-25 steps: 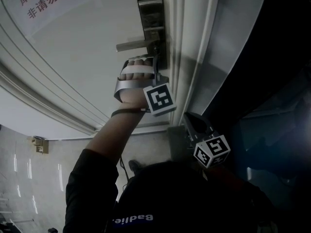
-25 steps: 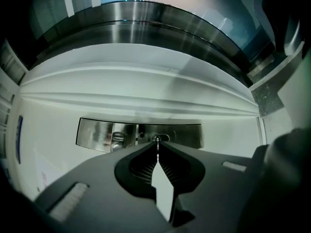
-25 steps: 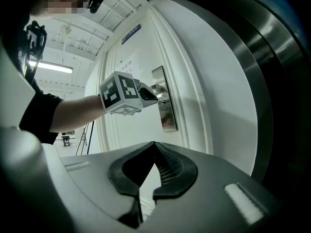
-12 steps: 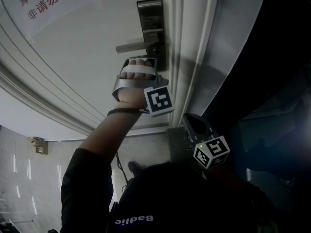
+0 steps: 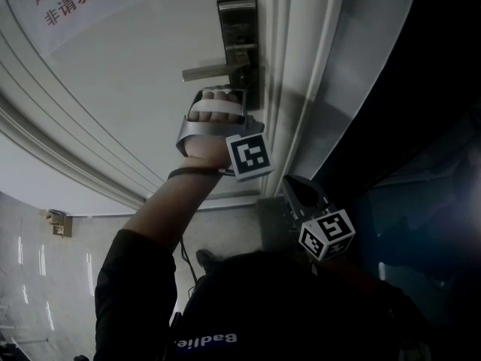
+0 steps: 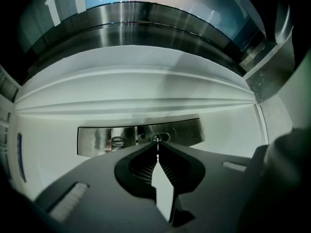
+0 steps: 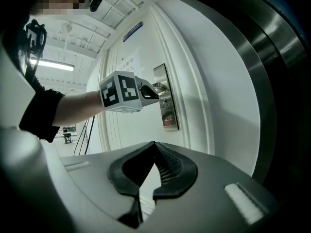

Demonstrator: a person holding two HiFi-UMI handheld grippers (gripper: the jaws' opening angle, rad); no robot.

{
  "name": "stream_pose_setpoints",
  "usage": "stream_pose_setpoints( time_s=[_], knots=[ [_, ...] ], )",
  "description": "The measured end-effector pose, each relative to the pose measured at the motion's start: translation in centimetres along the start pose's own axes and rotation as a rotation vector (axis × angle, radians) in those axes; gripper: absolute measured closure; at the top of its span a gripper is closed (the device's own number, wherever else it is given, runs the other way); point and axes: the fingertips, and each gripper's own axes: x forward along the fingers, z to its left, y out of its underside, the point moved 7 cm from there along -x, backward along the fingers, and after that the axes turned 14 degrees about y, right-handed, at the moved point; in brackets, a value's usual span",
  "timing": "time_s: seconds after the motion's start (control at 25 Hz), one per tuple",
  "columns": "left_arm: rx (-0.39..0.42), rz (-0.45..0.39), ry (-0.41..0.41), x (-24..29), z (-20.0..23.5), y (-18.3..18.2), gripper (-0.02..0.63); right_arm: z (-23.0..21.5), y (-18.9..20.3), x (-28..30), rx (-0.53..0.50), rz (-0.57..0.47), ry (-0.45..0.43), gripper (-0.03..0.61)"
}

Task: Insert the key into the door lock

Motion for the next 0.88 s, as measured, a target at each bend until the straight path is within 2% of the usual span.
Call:
stream_pose_setpoints(
  time_s=[0.24,0.36,0.48,0.6,0.88],
  knots=[
    [0.059,0.033,0.013,0.09,-0.25,-0.41,0.583,0.32,-0.37,0.22,0.004,-0.002,-0.007,0.574],
    [0.054,0.042,0.023,0.11,-0.13,-0.35,0.583,0.21,-0.43,0.21,0.003,-0.004,0.002,0.574],
    [0.029,0.036,0.038,0.05,0.11,-0.01,0.583,-0.07,-0.29,0.17,-0.005,0.000,0.012,0.574],
    [0.003,0.025,0.018,0.02,0.04,-0.05,0.583,0.03,-0.41,0.11,-0.013,0.003,0.009,0.574],
    [-0.163,-0.028,0.026,0.07,-0.15,0.09,0.583,0.08,-0.73,0.11,-0.003,-0.001,0.005,0.574]
  ],
)
